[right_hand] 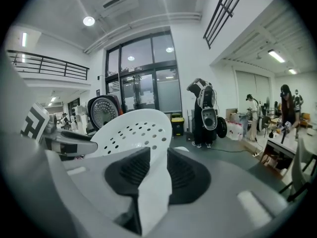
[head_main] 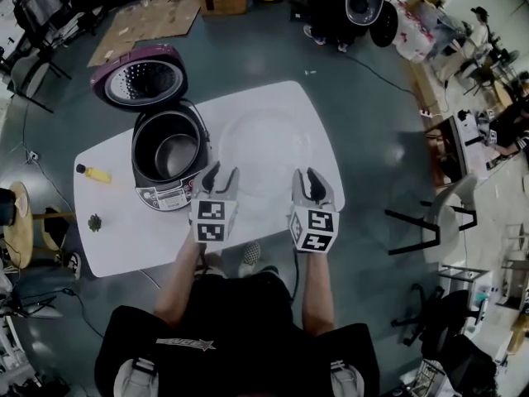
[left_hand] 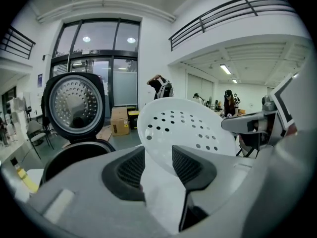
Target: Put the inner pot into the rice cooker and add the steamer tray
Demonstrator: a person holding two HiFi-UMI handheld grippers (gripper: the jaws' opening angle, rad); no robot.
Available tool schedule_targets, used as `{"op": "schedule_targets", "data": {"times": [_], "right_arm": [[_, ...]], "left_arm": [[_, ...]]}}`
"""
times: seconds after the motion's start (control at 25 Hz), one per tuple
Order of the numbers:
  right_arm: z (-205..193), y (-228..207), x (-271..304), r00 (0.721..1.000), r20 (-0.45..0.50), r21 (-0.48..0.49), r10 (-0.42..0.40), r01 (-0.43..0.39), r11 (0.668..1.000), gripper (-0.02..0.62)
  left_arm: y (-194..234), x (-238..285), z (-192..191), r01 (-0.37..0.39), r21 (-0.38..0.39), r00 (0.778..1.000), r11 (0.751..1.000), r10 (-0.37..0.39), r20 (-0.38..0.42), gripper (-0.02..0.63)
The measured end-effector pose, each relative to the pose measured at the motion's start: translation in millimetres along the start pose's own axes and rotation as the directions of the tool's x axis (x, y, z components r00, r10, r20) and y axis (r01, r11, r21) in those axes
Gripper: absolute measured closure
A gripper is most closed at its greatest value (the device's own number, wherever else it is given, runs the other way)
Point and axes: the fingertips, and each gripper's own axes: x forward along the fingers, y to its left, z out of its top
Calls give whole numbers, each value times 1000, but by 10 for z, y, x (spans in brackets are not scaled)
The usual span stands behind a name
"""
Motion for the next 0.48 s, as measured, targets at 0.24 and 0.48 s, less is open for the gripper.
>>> {"op": "schedule_targets", "data": {"times": [0.24, 0.48], "right_arm": [[226, 384, 109, 998, 32, -29, 48, -47, 998, 484], [380, 850, 319, 993, 47, -61, 112, -109, 992, 485]], "left_arm": [[381, -211, 107, -51, -12, 998, 999, 51, 34, 426], [849, -403, 101, -112, -29, 992, 993, 114, 50, 423]]}}
